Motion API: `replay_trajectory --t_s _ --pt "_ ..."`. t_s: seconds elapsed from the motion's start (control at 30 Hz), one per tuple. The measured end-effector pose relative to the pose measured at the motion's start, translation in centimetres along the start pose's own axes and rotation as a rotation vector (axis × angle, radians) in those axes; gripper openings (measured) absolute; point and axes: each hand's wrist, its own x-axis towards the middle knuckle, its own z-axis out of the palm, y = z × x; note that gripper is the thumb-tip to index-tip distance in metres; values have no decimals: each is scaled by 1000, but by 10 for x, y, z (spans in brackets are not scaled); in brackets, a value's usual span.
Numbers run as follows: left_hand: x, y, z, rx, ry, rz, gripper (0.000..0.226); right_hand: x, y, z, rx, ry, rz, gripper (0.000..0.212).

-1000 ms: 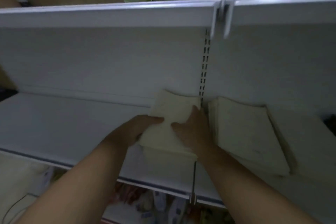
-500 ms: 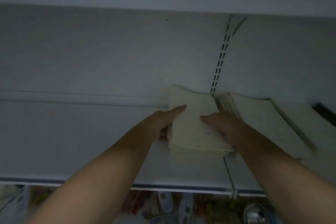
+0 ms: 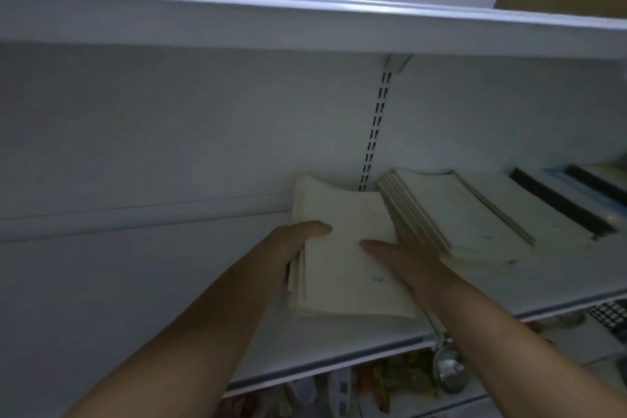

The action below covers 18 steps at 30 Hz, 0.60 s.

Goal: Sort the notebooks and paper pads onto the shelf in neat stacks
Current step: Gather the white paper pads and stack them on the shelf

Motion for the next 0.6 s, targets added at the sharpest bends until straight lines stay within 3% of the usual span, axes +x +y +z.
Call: replay_trajectory --t_s 0.2,0.4,0.6 --pt "-2 -6 4 -53 88 10 54 5 -21 -2 -138 -50 26 66" --pt "-8 6 11 -117 101 -32 51 5 -21 -5 -5 -68 11 42" --pt "-19 10 2 -119 59 -34 42 -2 -3 -7 -30 -152 -33 26"
